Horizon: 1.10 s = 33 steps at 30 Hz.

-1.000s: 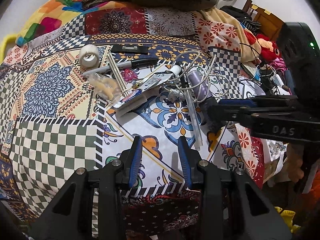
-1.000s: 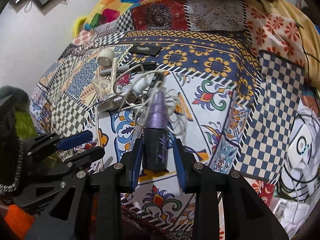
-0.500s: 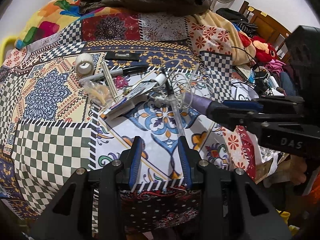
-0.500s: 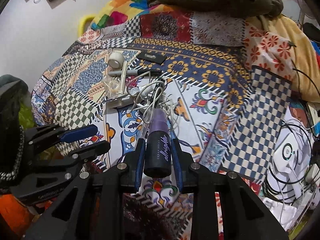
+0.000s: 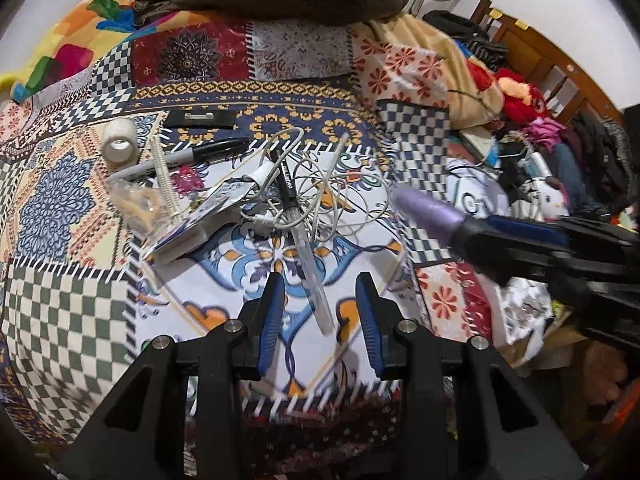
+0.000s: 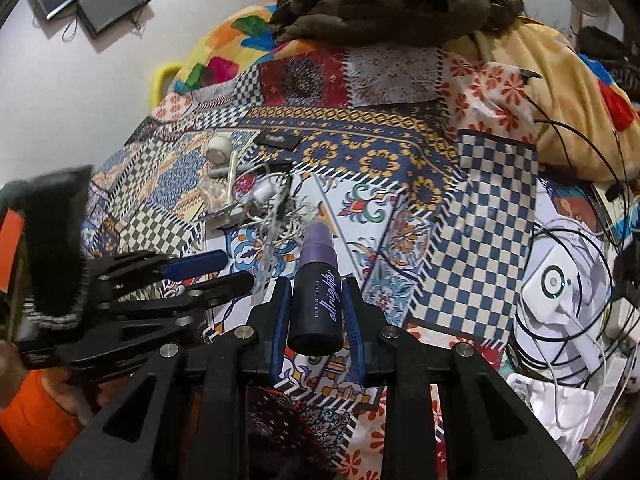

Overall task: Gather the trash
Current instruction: 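Grasp the clear pen with the left tool while the right tool holds the bottle, then carry the bottle and pen in both tools over the white bucket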

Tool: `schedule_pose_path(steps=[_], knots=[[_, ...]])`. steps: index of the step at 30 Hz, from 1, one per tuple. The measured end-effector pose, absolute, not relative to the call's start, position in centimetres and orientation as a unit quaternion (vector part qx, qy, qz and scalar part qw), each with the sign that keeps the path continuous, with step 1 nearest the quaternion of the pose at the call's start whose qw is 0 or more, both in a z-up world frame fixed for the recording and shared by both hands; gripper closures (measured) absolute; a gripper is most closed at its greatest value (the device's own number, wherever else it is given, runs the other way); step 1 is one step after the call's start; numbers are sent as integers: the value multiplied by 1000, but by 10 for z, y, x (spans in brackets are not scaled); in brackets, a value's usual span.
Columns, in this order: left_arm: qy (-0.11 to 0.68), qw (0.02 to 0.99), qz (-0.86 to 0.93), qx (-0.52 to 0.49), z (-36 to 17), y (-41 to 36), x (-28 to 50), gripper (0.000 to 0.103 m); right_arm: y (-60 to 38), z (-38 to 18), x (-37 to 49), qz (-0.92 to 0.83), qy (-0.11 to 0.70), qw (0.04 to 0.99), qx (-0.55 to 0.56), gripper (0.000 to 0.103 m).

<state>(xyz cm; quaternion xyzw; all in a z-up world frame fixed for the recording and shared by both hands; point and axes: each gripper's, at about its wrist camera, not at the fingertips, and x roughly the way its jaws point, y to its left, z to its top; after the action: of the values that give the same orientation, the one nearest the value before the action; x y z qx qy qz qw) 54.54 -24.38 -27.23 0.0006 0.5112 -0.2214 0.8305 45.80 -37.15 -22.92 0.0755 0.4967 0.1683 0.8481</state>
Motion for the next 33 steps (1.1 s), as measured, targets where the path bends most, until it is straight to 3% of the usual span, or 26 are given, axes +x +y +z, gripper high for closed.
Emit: schedule_pose_path(steps=[3, 8, 25, 33], knots=[[518, 834, -188, 18, -285, -252, 554, 81, -381, -224, 457, 162, 489, 853, 85, 79], [523, 833, -179, 5, -296, -260, 557, 92, -389, -218, 460, 157, 480, 858, 91, 79], [500, 841, -204, -21, -245, -223, 533, 96, -382, -215, 468, 146, 472, 864, 100, 79], [533, 823, -195, 27, -273, -216, 509, 96, -373, -228, 477, 137, 483, 860, 95, 79]])
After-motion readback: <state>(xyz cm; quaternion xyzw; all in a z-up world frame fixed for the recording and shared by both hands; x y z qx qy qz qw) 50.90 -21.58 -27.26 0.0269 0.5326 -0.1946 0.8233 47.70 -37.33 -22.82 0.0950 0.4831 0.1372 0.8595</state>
